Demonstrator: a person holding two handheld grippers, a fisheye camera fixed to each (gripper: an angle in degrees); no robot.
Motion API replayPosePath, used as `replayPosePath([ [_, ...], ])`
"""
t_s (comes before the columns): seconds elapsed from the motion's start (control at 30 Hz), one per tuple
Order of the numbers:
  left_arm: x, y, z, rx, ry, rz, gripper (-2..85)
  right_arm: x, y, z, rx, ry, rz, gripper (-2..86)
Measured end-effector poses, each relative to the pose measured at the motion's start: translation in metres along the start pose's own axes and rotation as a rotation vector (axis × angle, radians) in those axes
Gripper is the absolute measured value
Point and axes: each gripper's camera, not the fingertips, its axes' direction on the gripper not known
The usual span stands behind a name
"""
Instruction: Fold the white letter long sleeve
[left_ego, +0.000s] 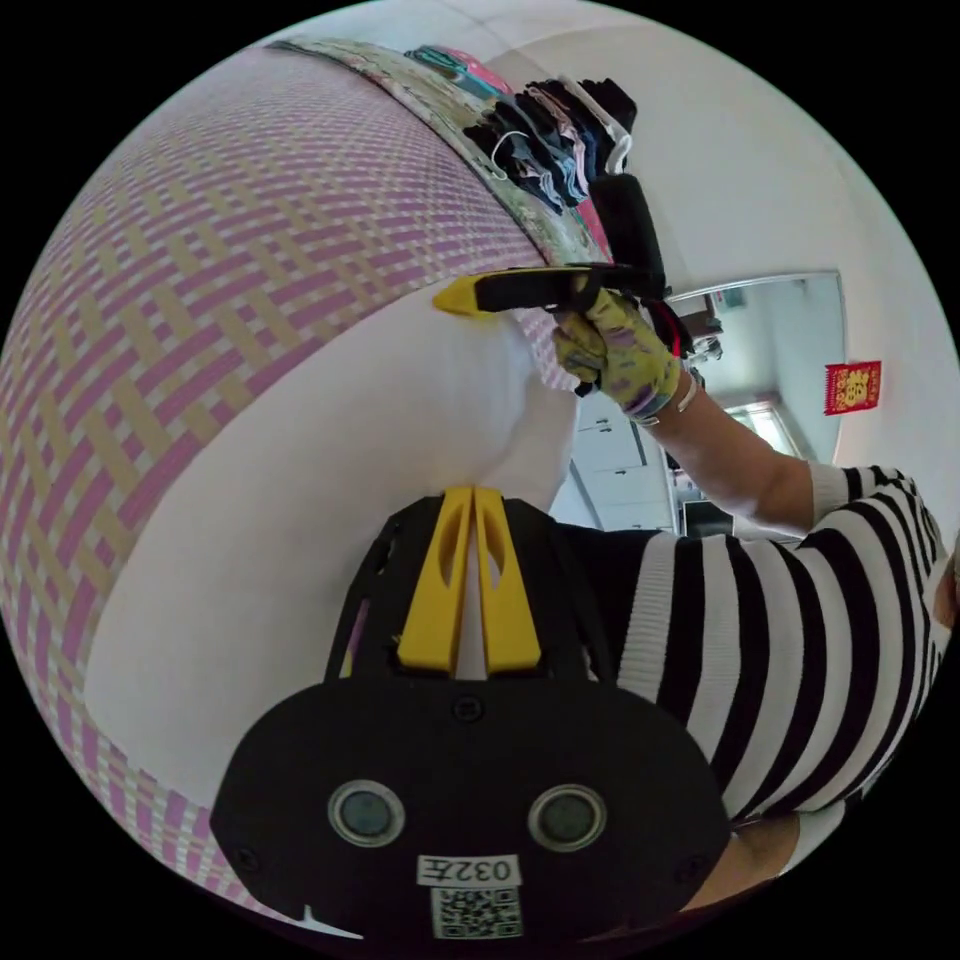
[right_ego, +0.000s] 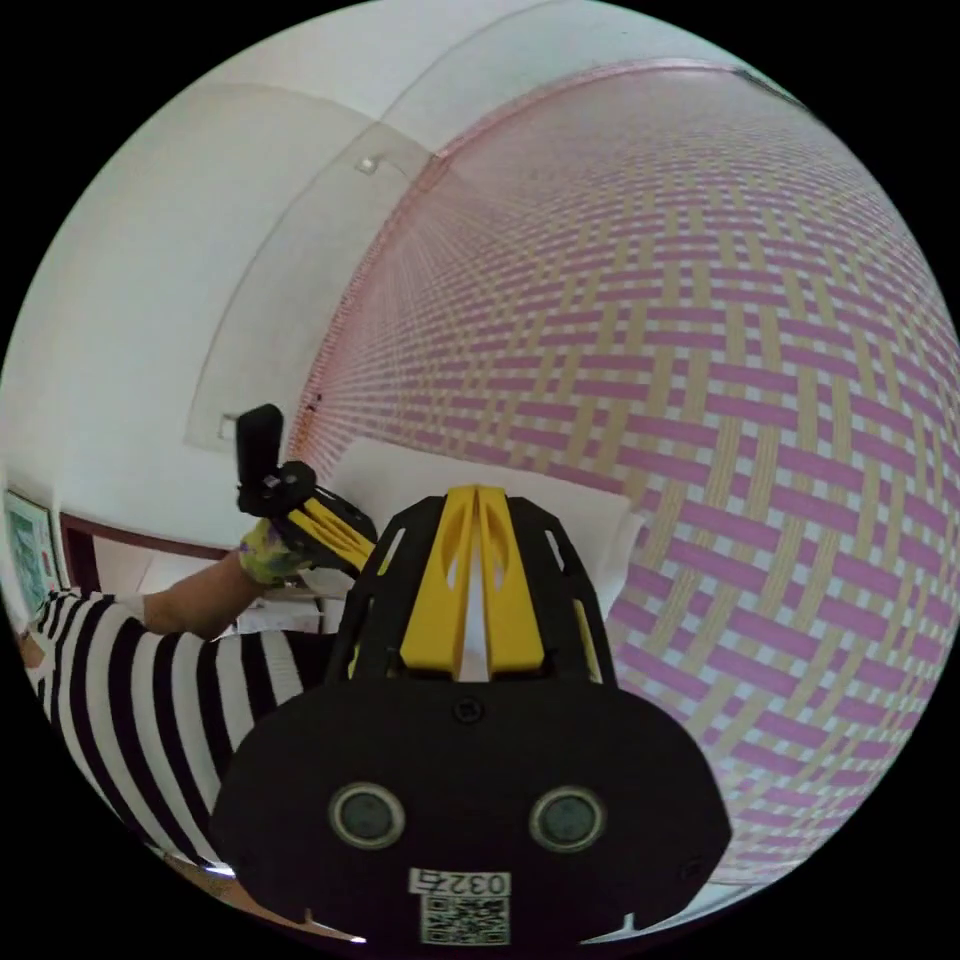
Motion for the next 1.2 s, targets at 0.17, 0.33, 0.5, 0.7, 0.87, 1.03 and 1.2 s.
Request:
replayPosePath([
  [0.17,0.009,0.022,-0.022,0.112,0.025,0.094,1.4,0.034,0.096,-0.078,0.15,-0.007,0.114,12.2],
  [0.33,0.037,0.014,0.0,0.045,-0.043,0.211,12.8,0.073,0.152,-0.077,0.102,-0.083,0.199,14.2],
  [0.5,0.062,0.002,0.062,-0.11,-0.204,0.365,13.9,0.068,0.148,-0.05,-0.021,-0.091,0.126,12.4],
  [0.7,0.059,0.005,0.082,-0.136,-0.38,0.412,10.4,0.056,0.14,-0.067,-0.043,-0.043,0.116,4.7],
  [0.87,0.035,0.005,0.074,-0.153,-0.368,0.383,1.6,0.122,0.144,-0.065,-0.051,-0.354,0.289,4.0],
  [1.03,0.04,0.01,0.052,-0.136,-0.367,0.462,-0.7,0.172,0.175,-0.074,0.161,-0.732,0.386,3.8],
  [1.2,0.068,0.009,0.017,-0.187,-0.326,0.605,-1.0,0.191,0.193,-0.078,0.234,-0.907,0.405,3.6],
])
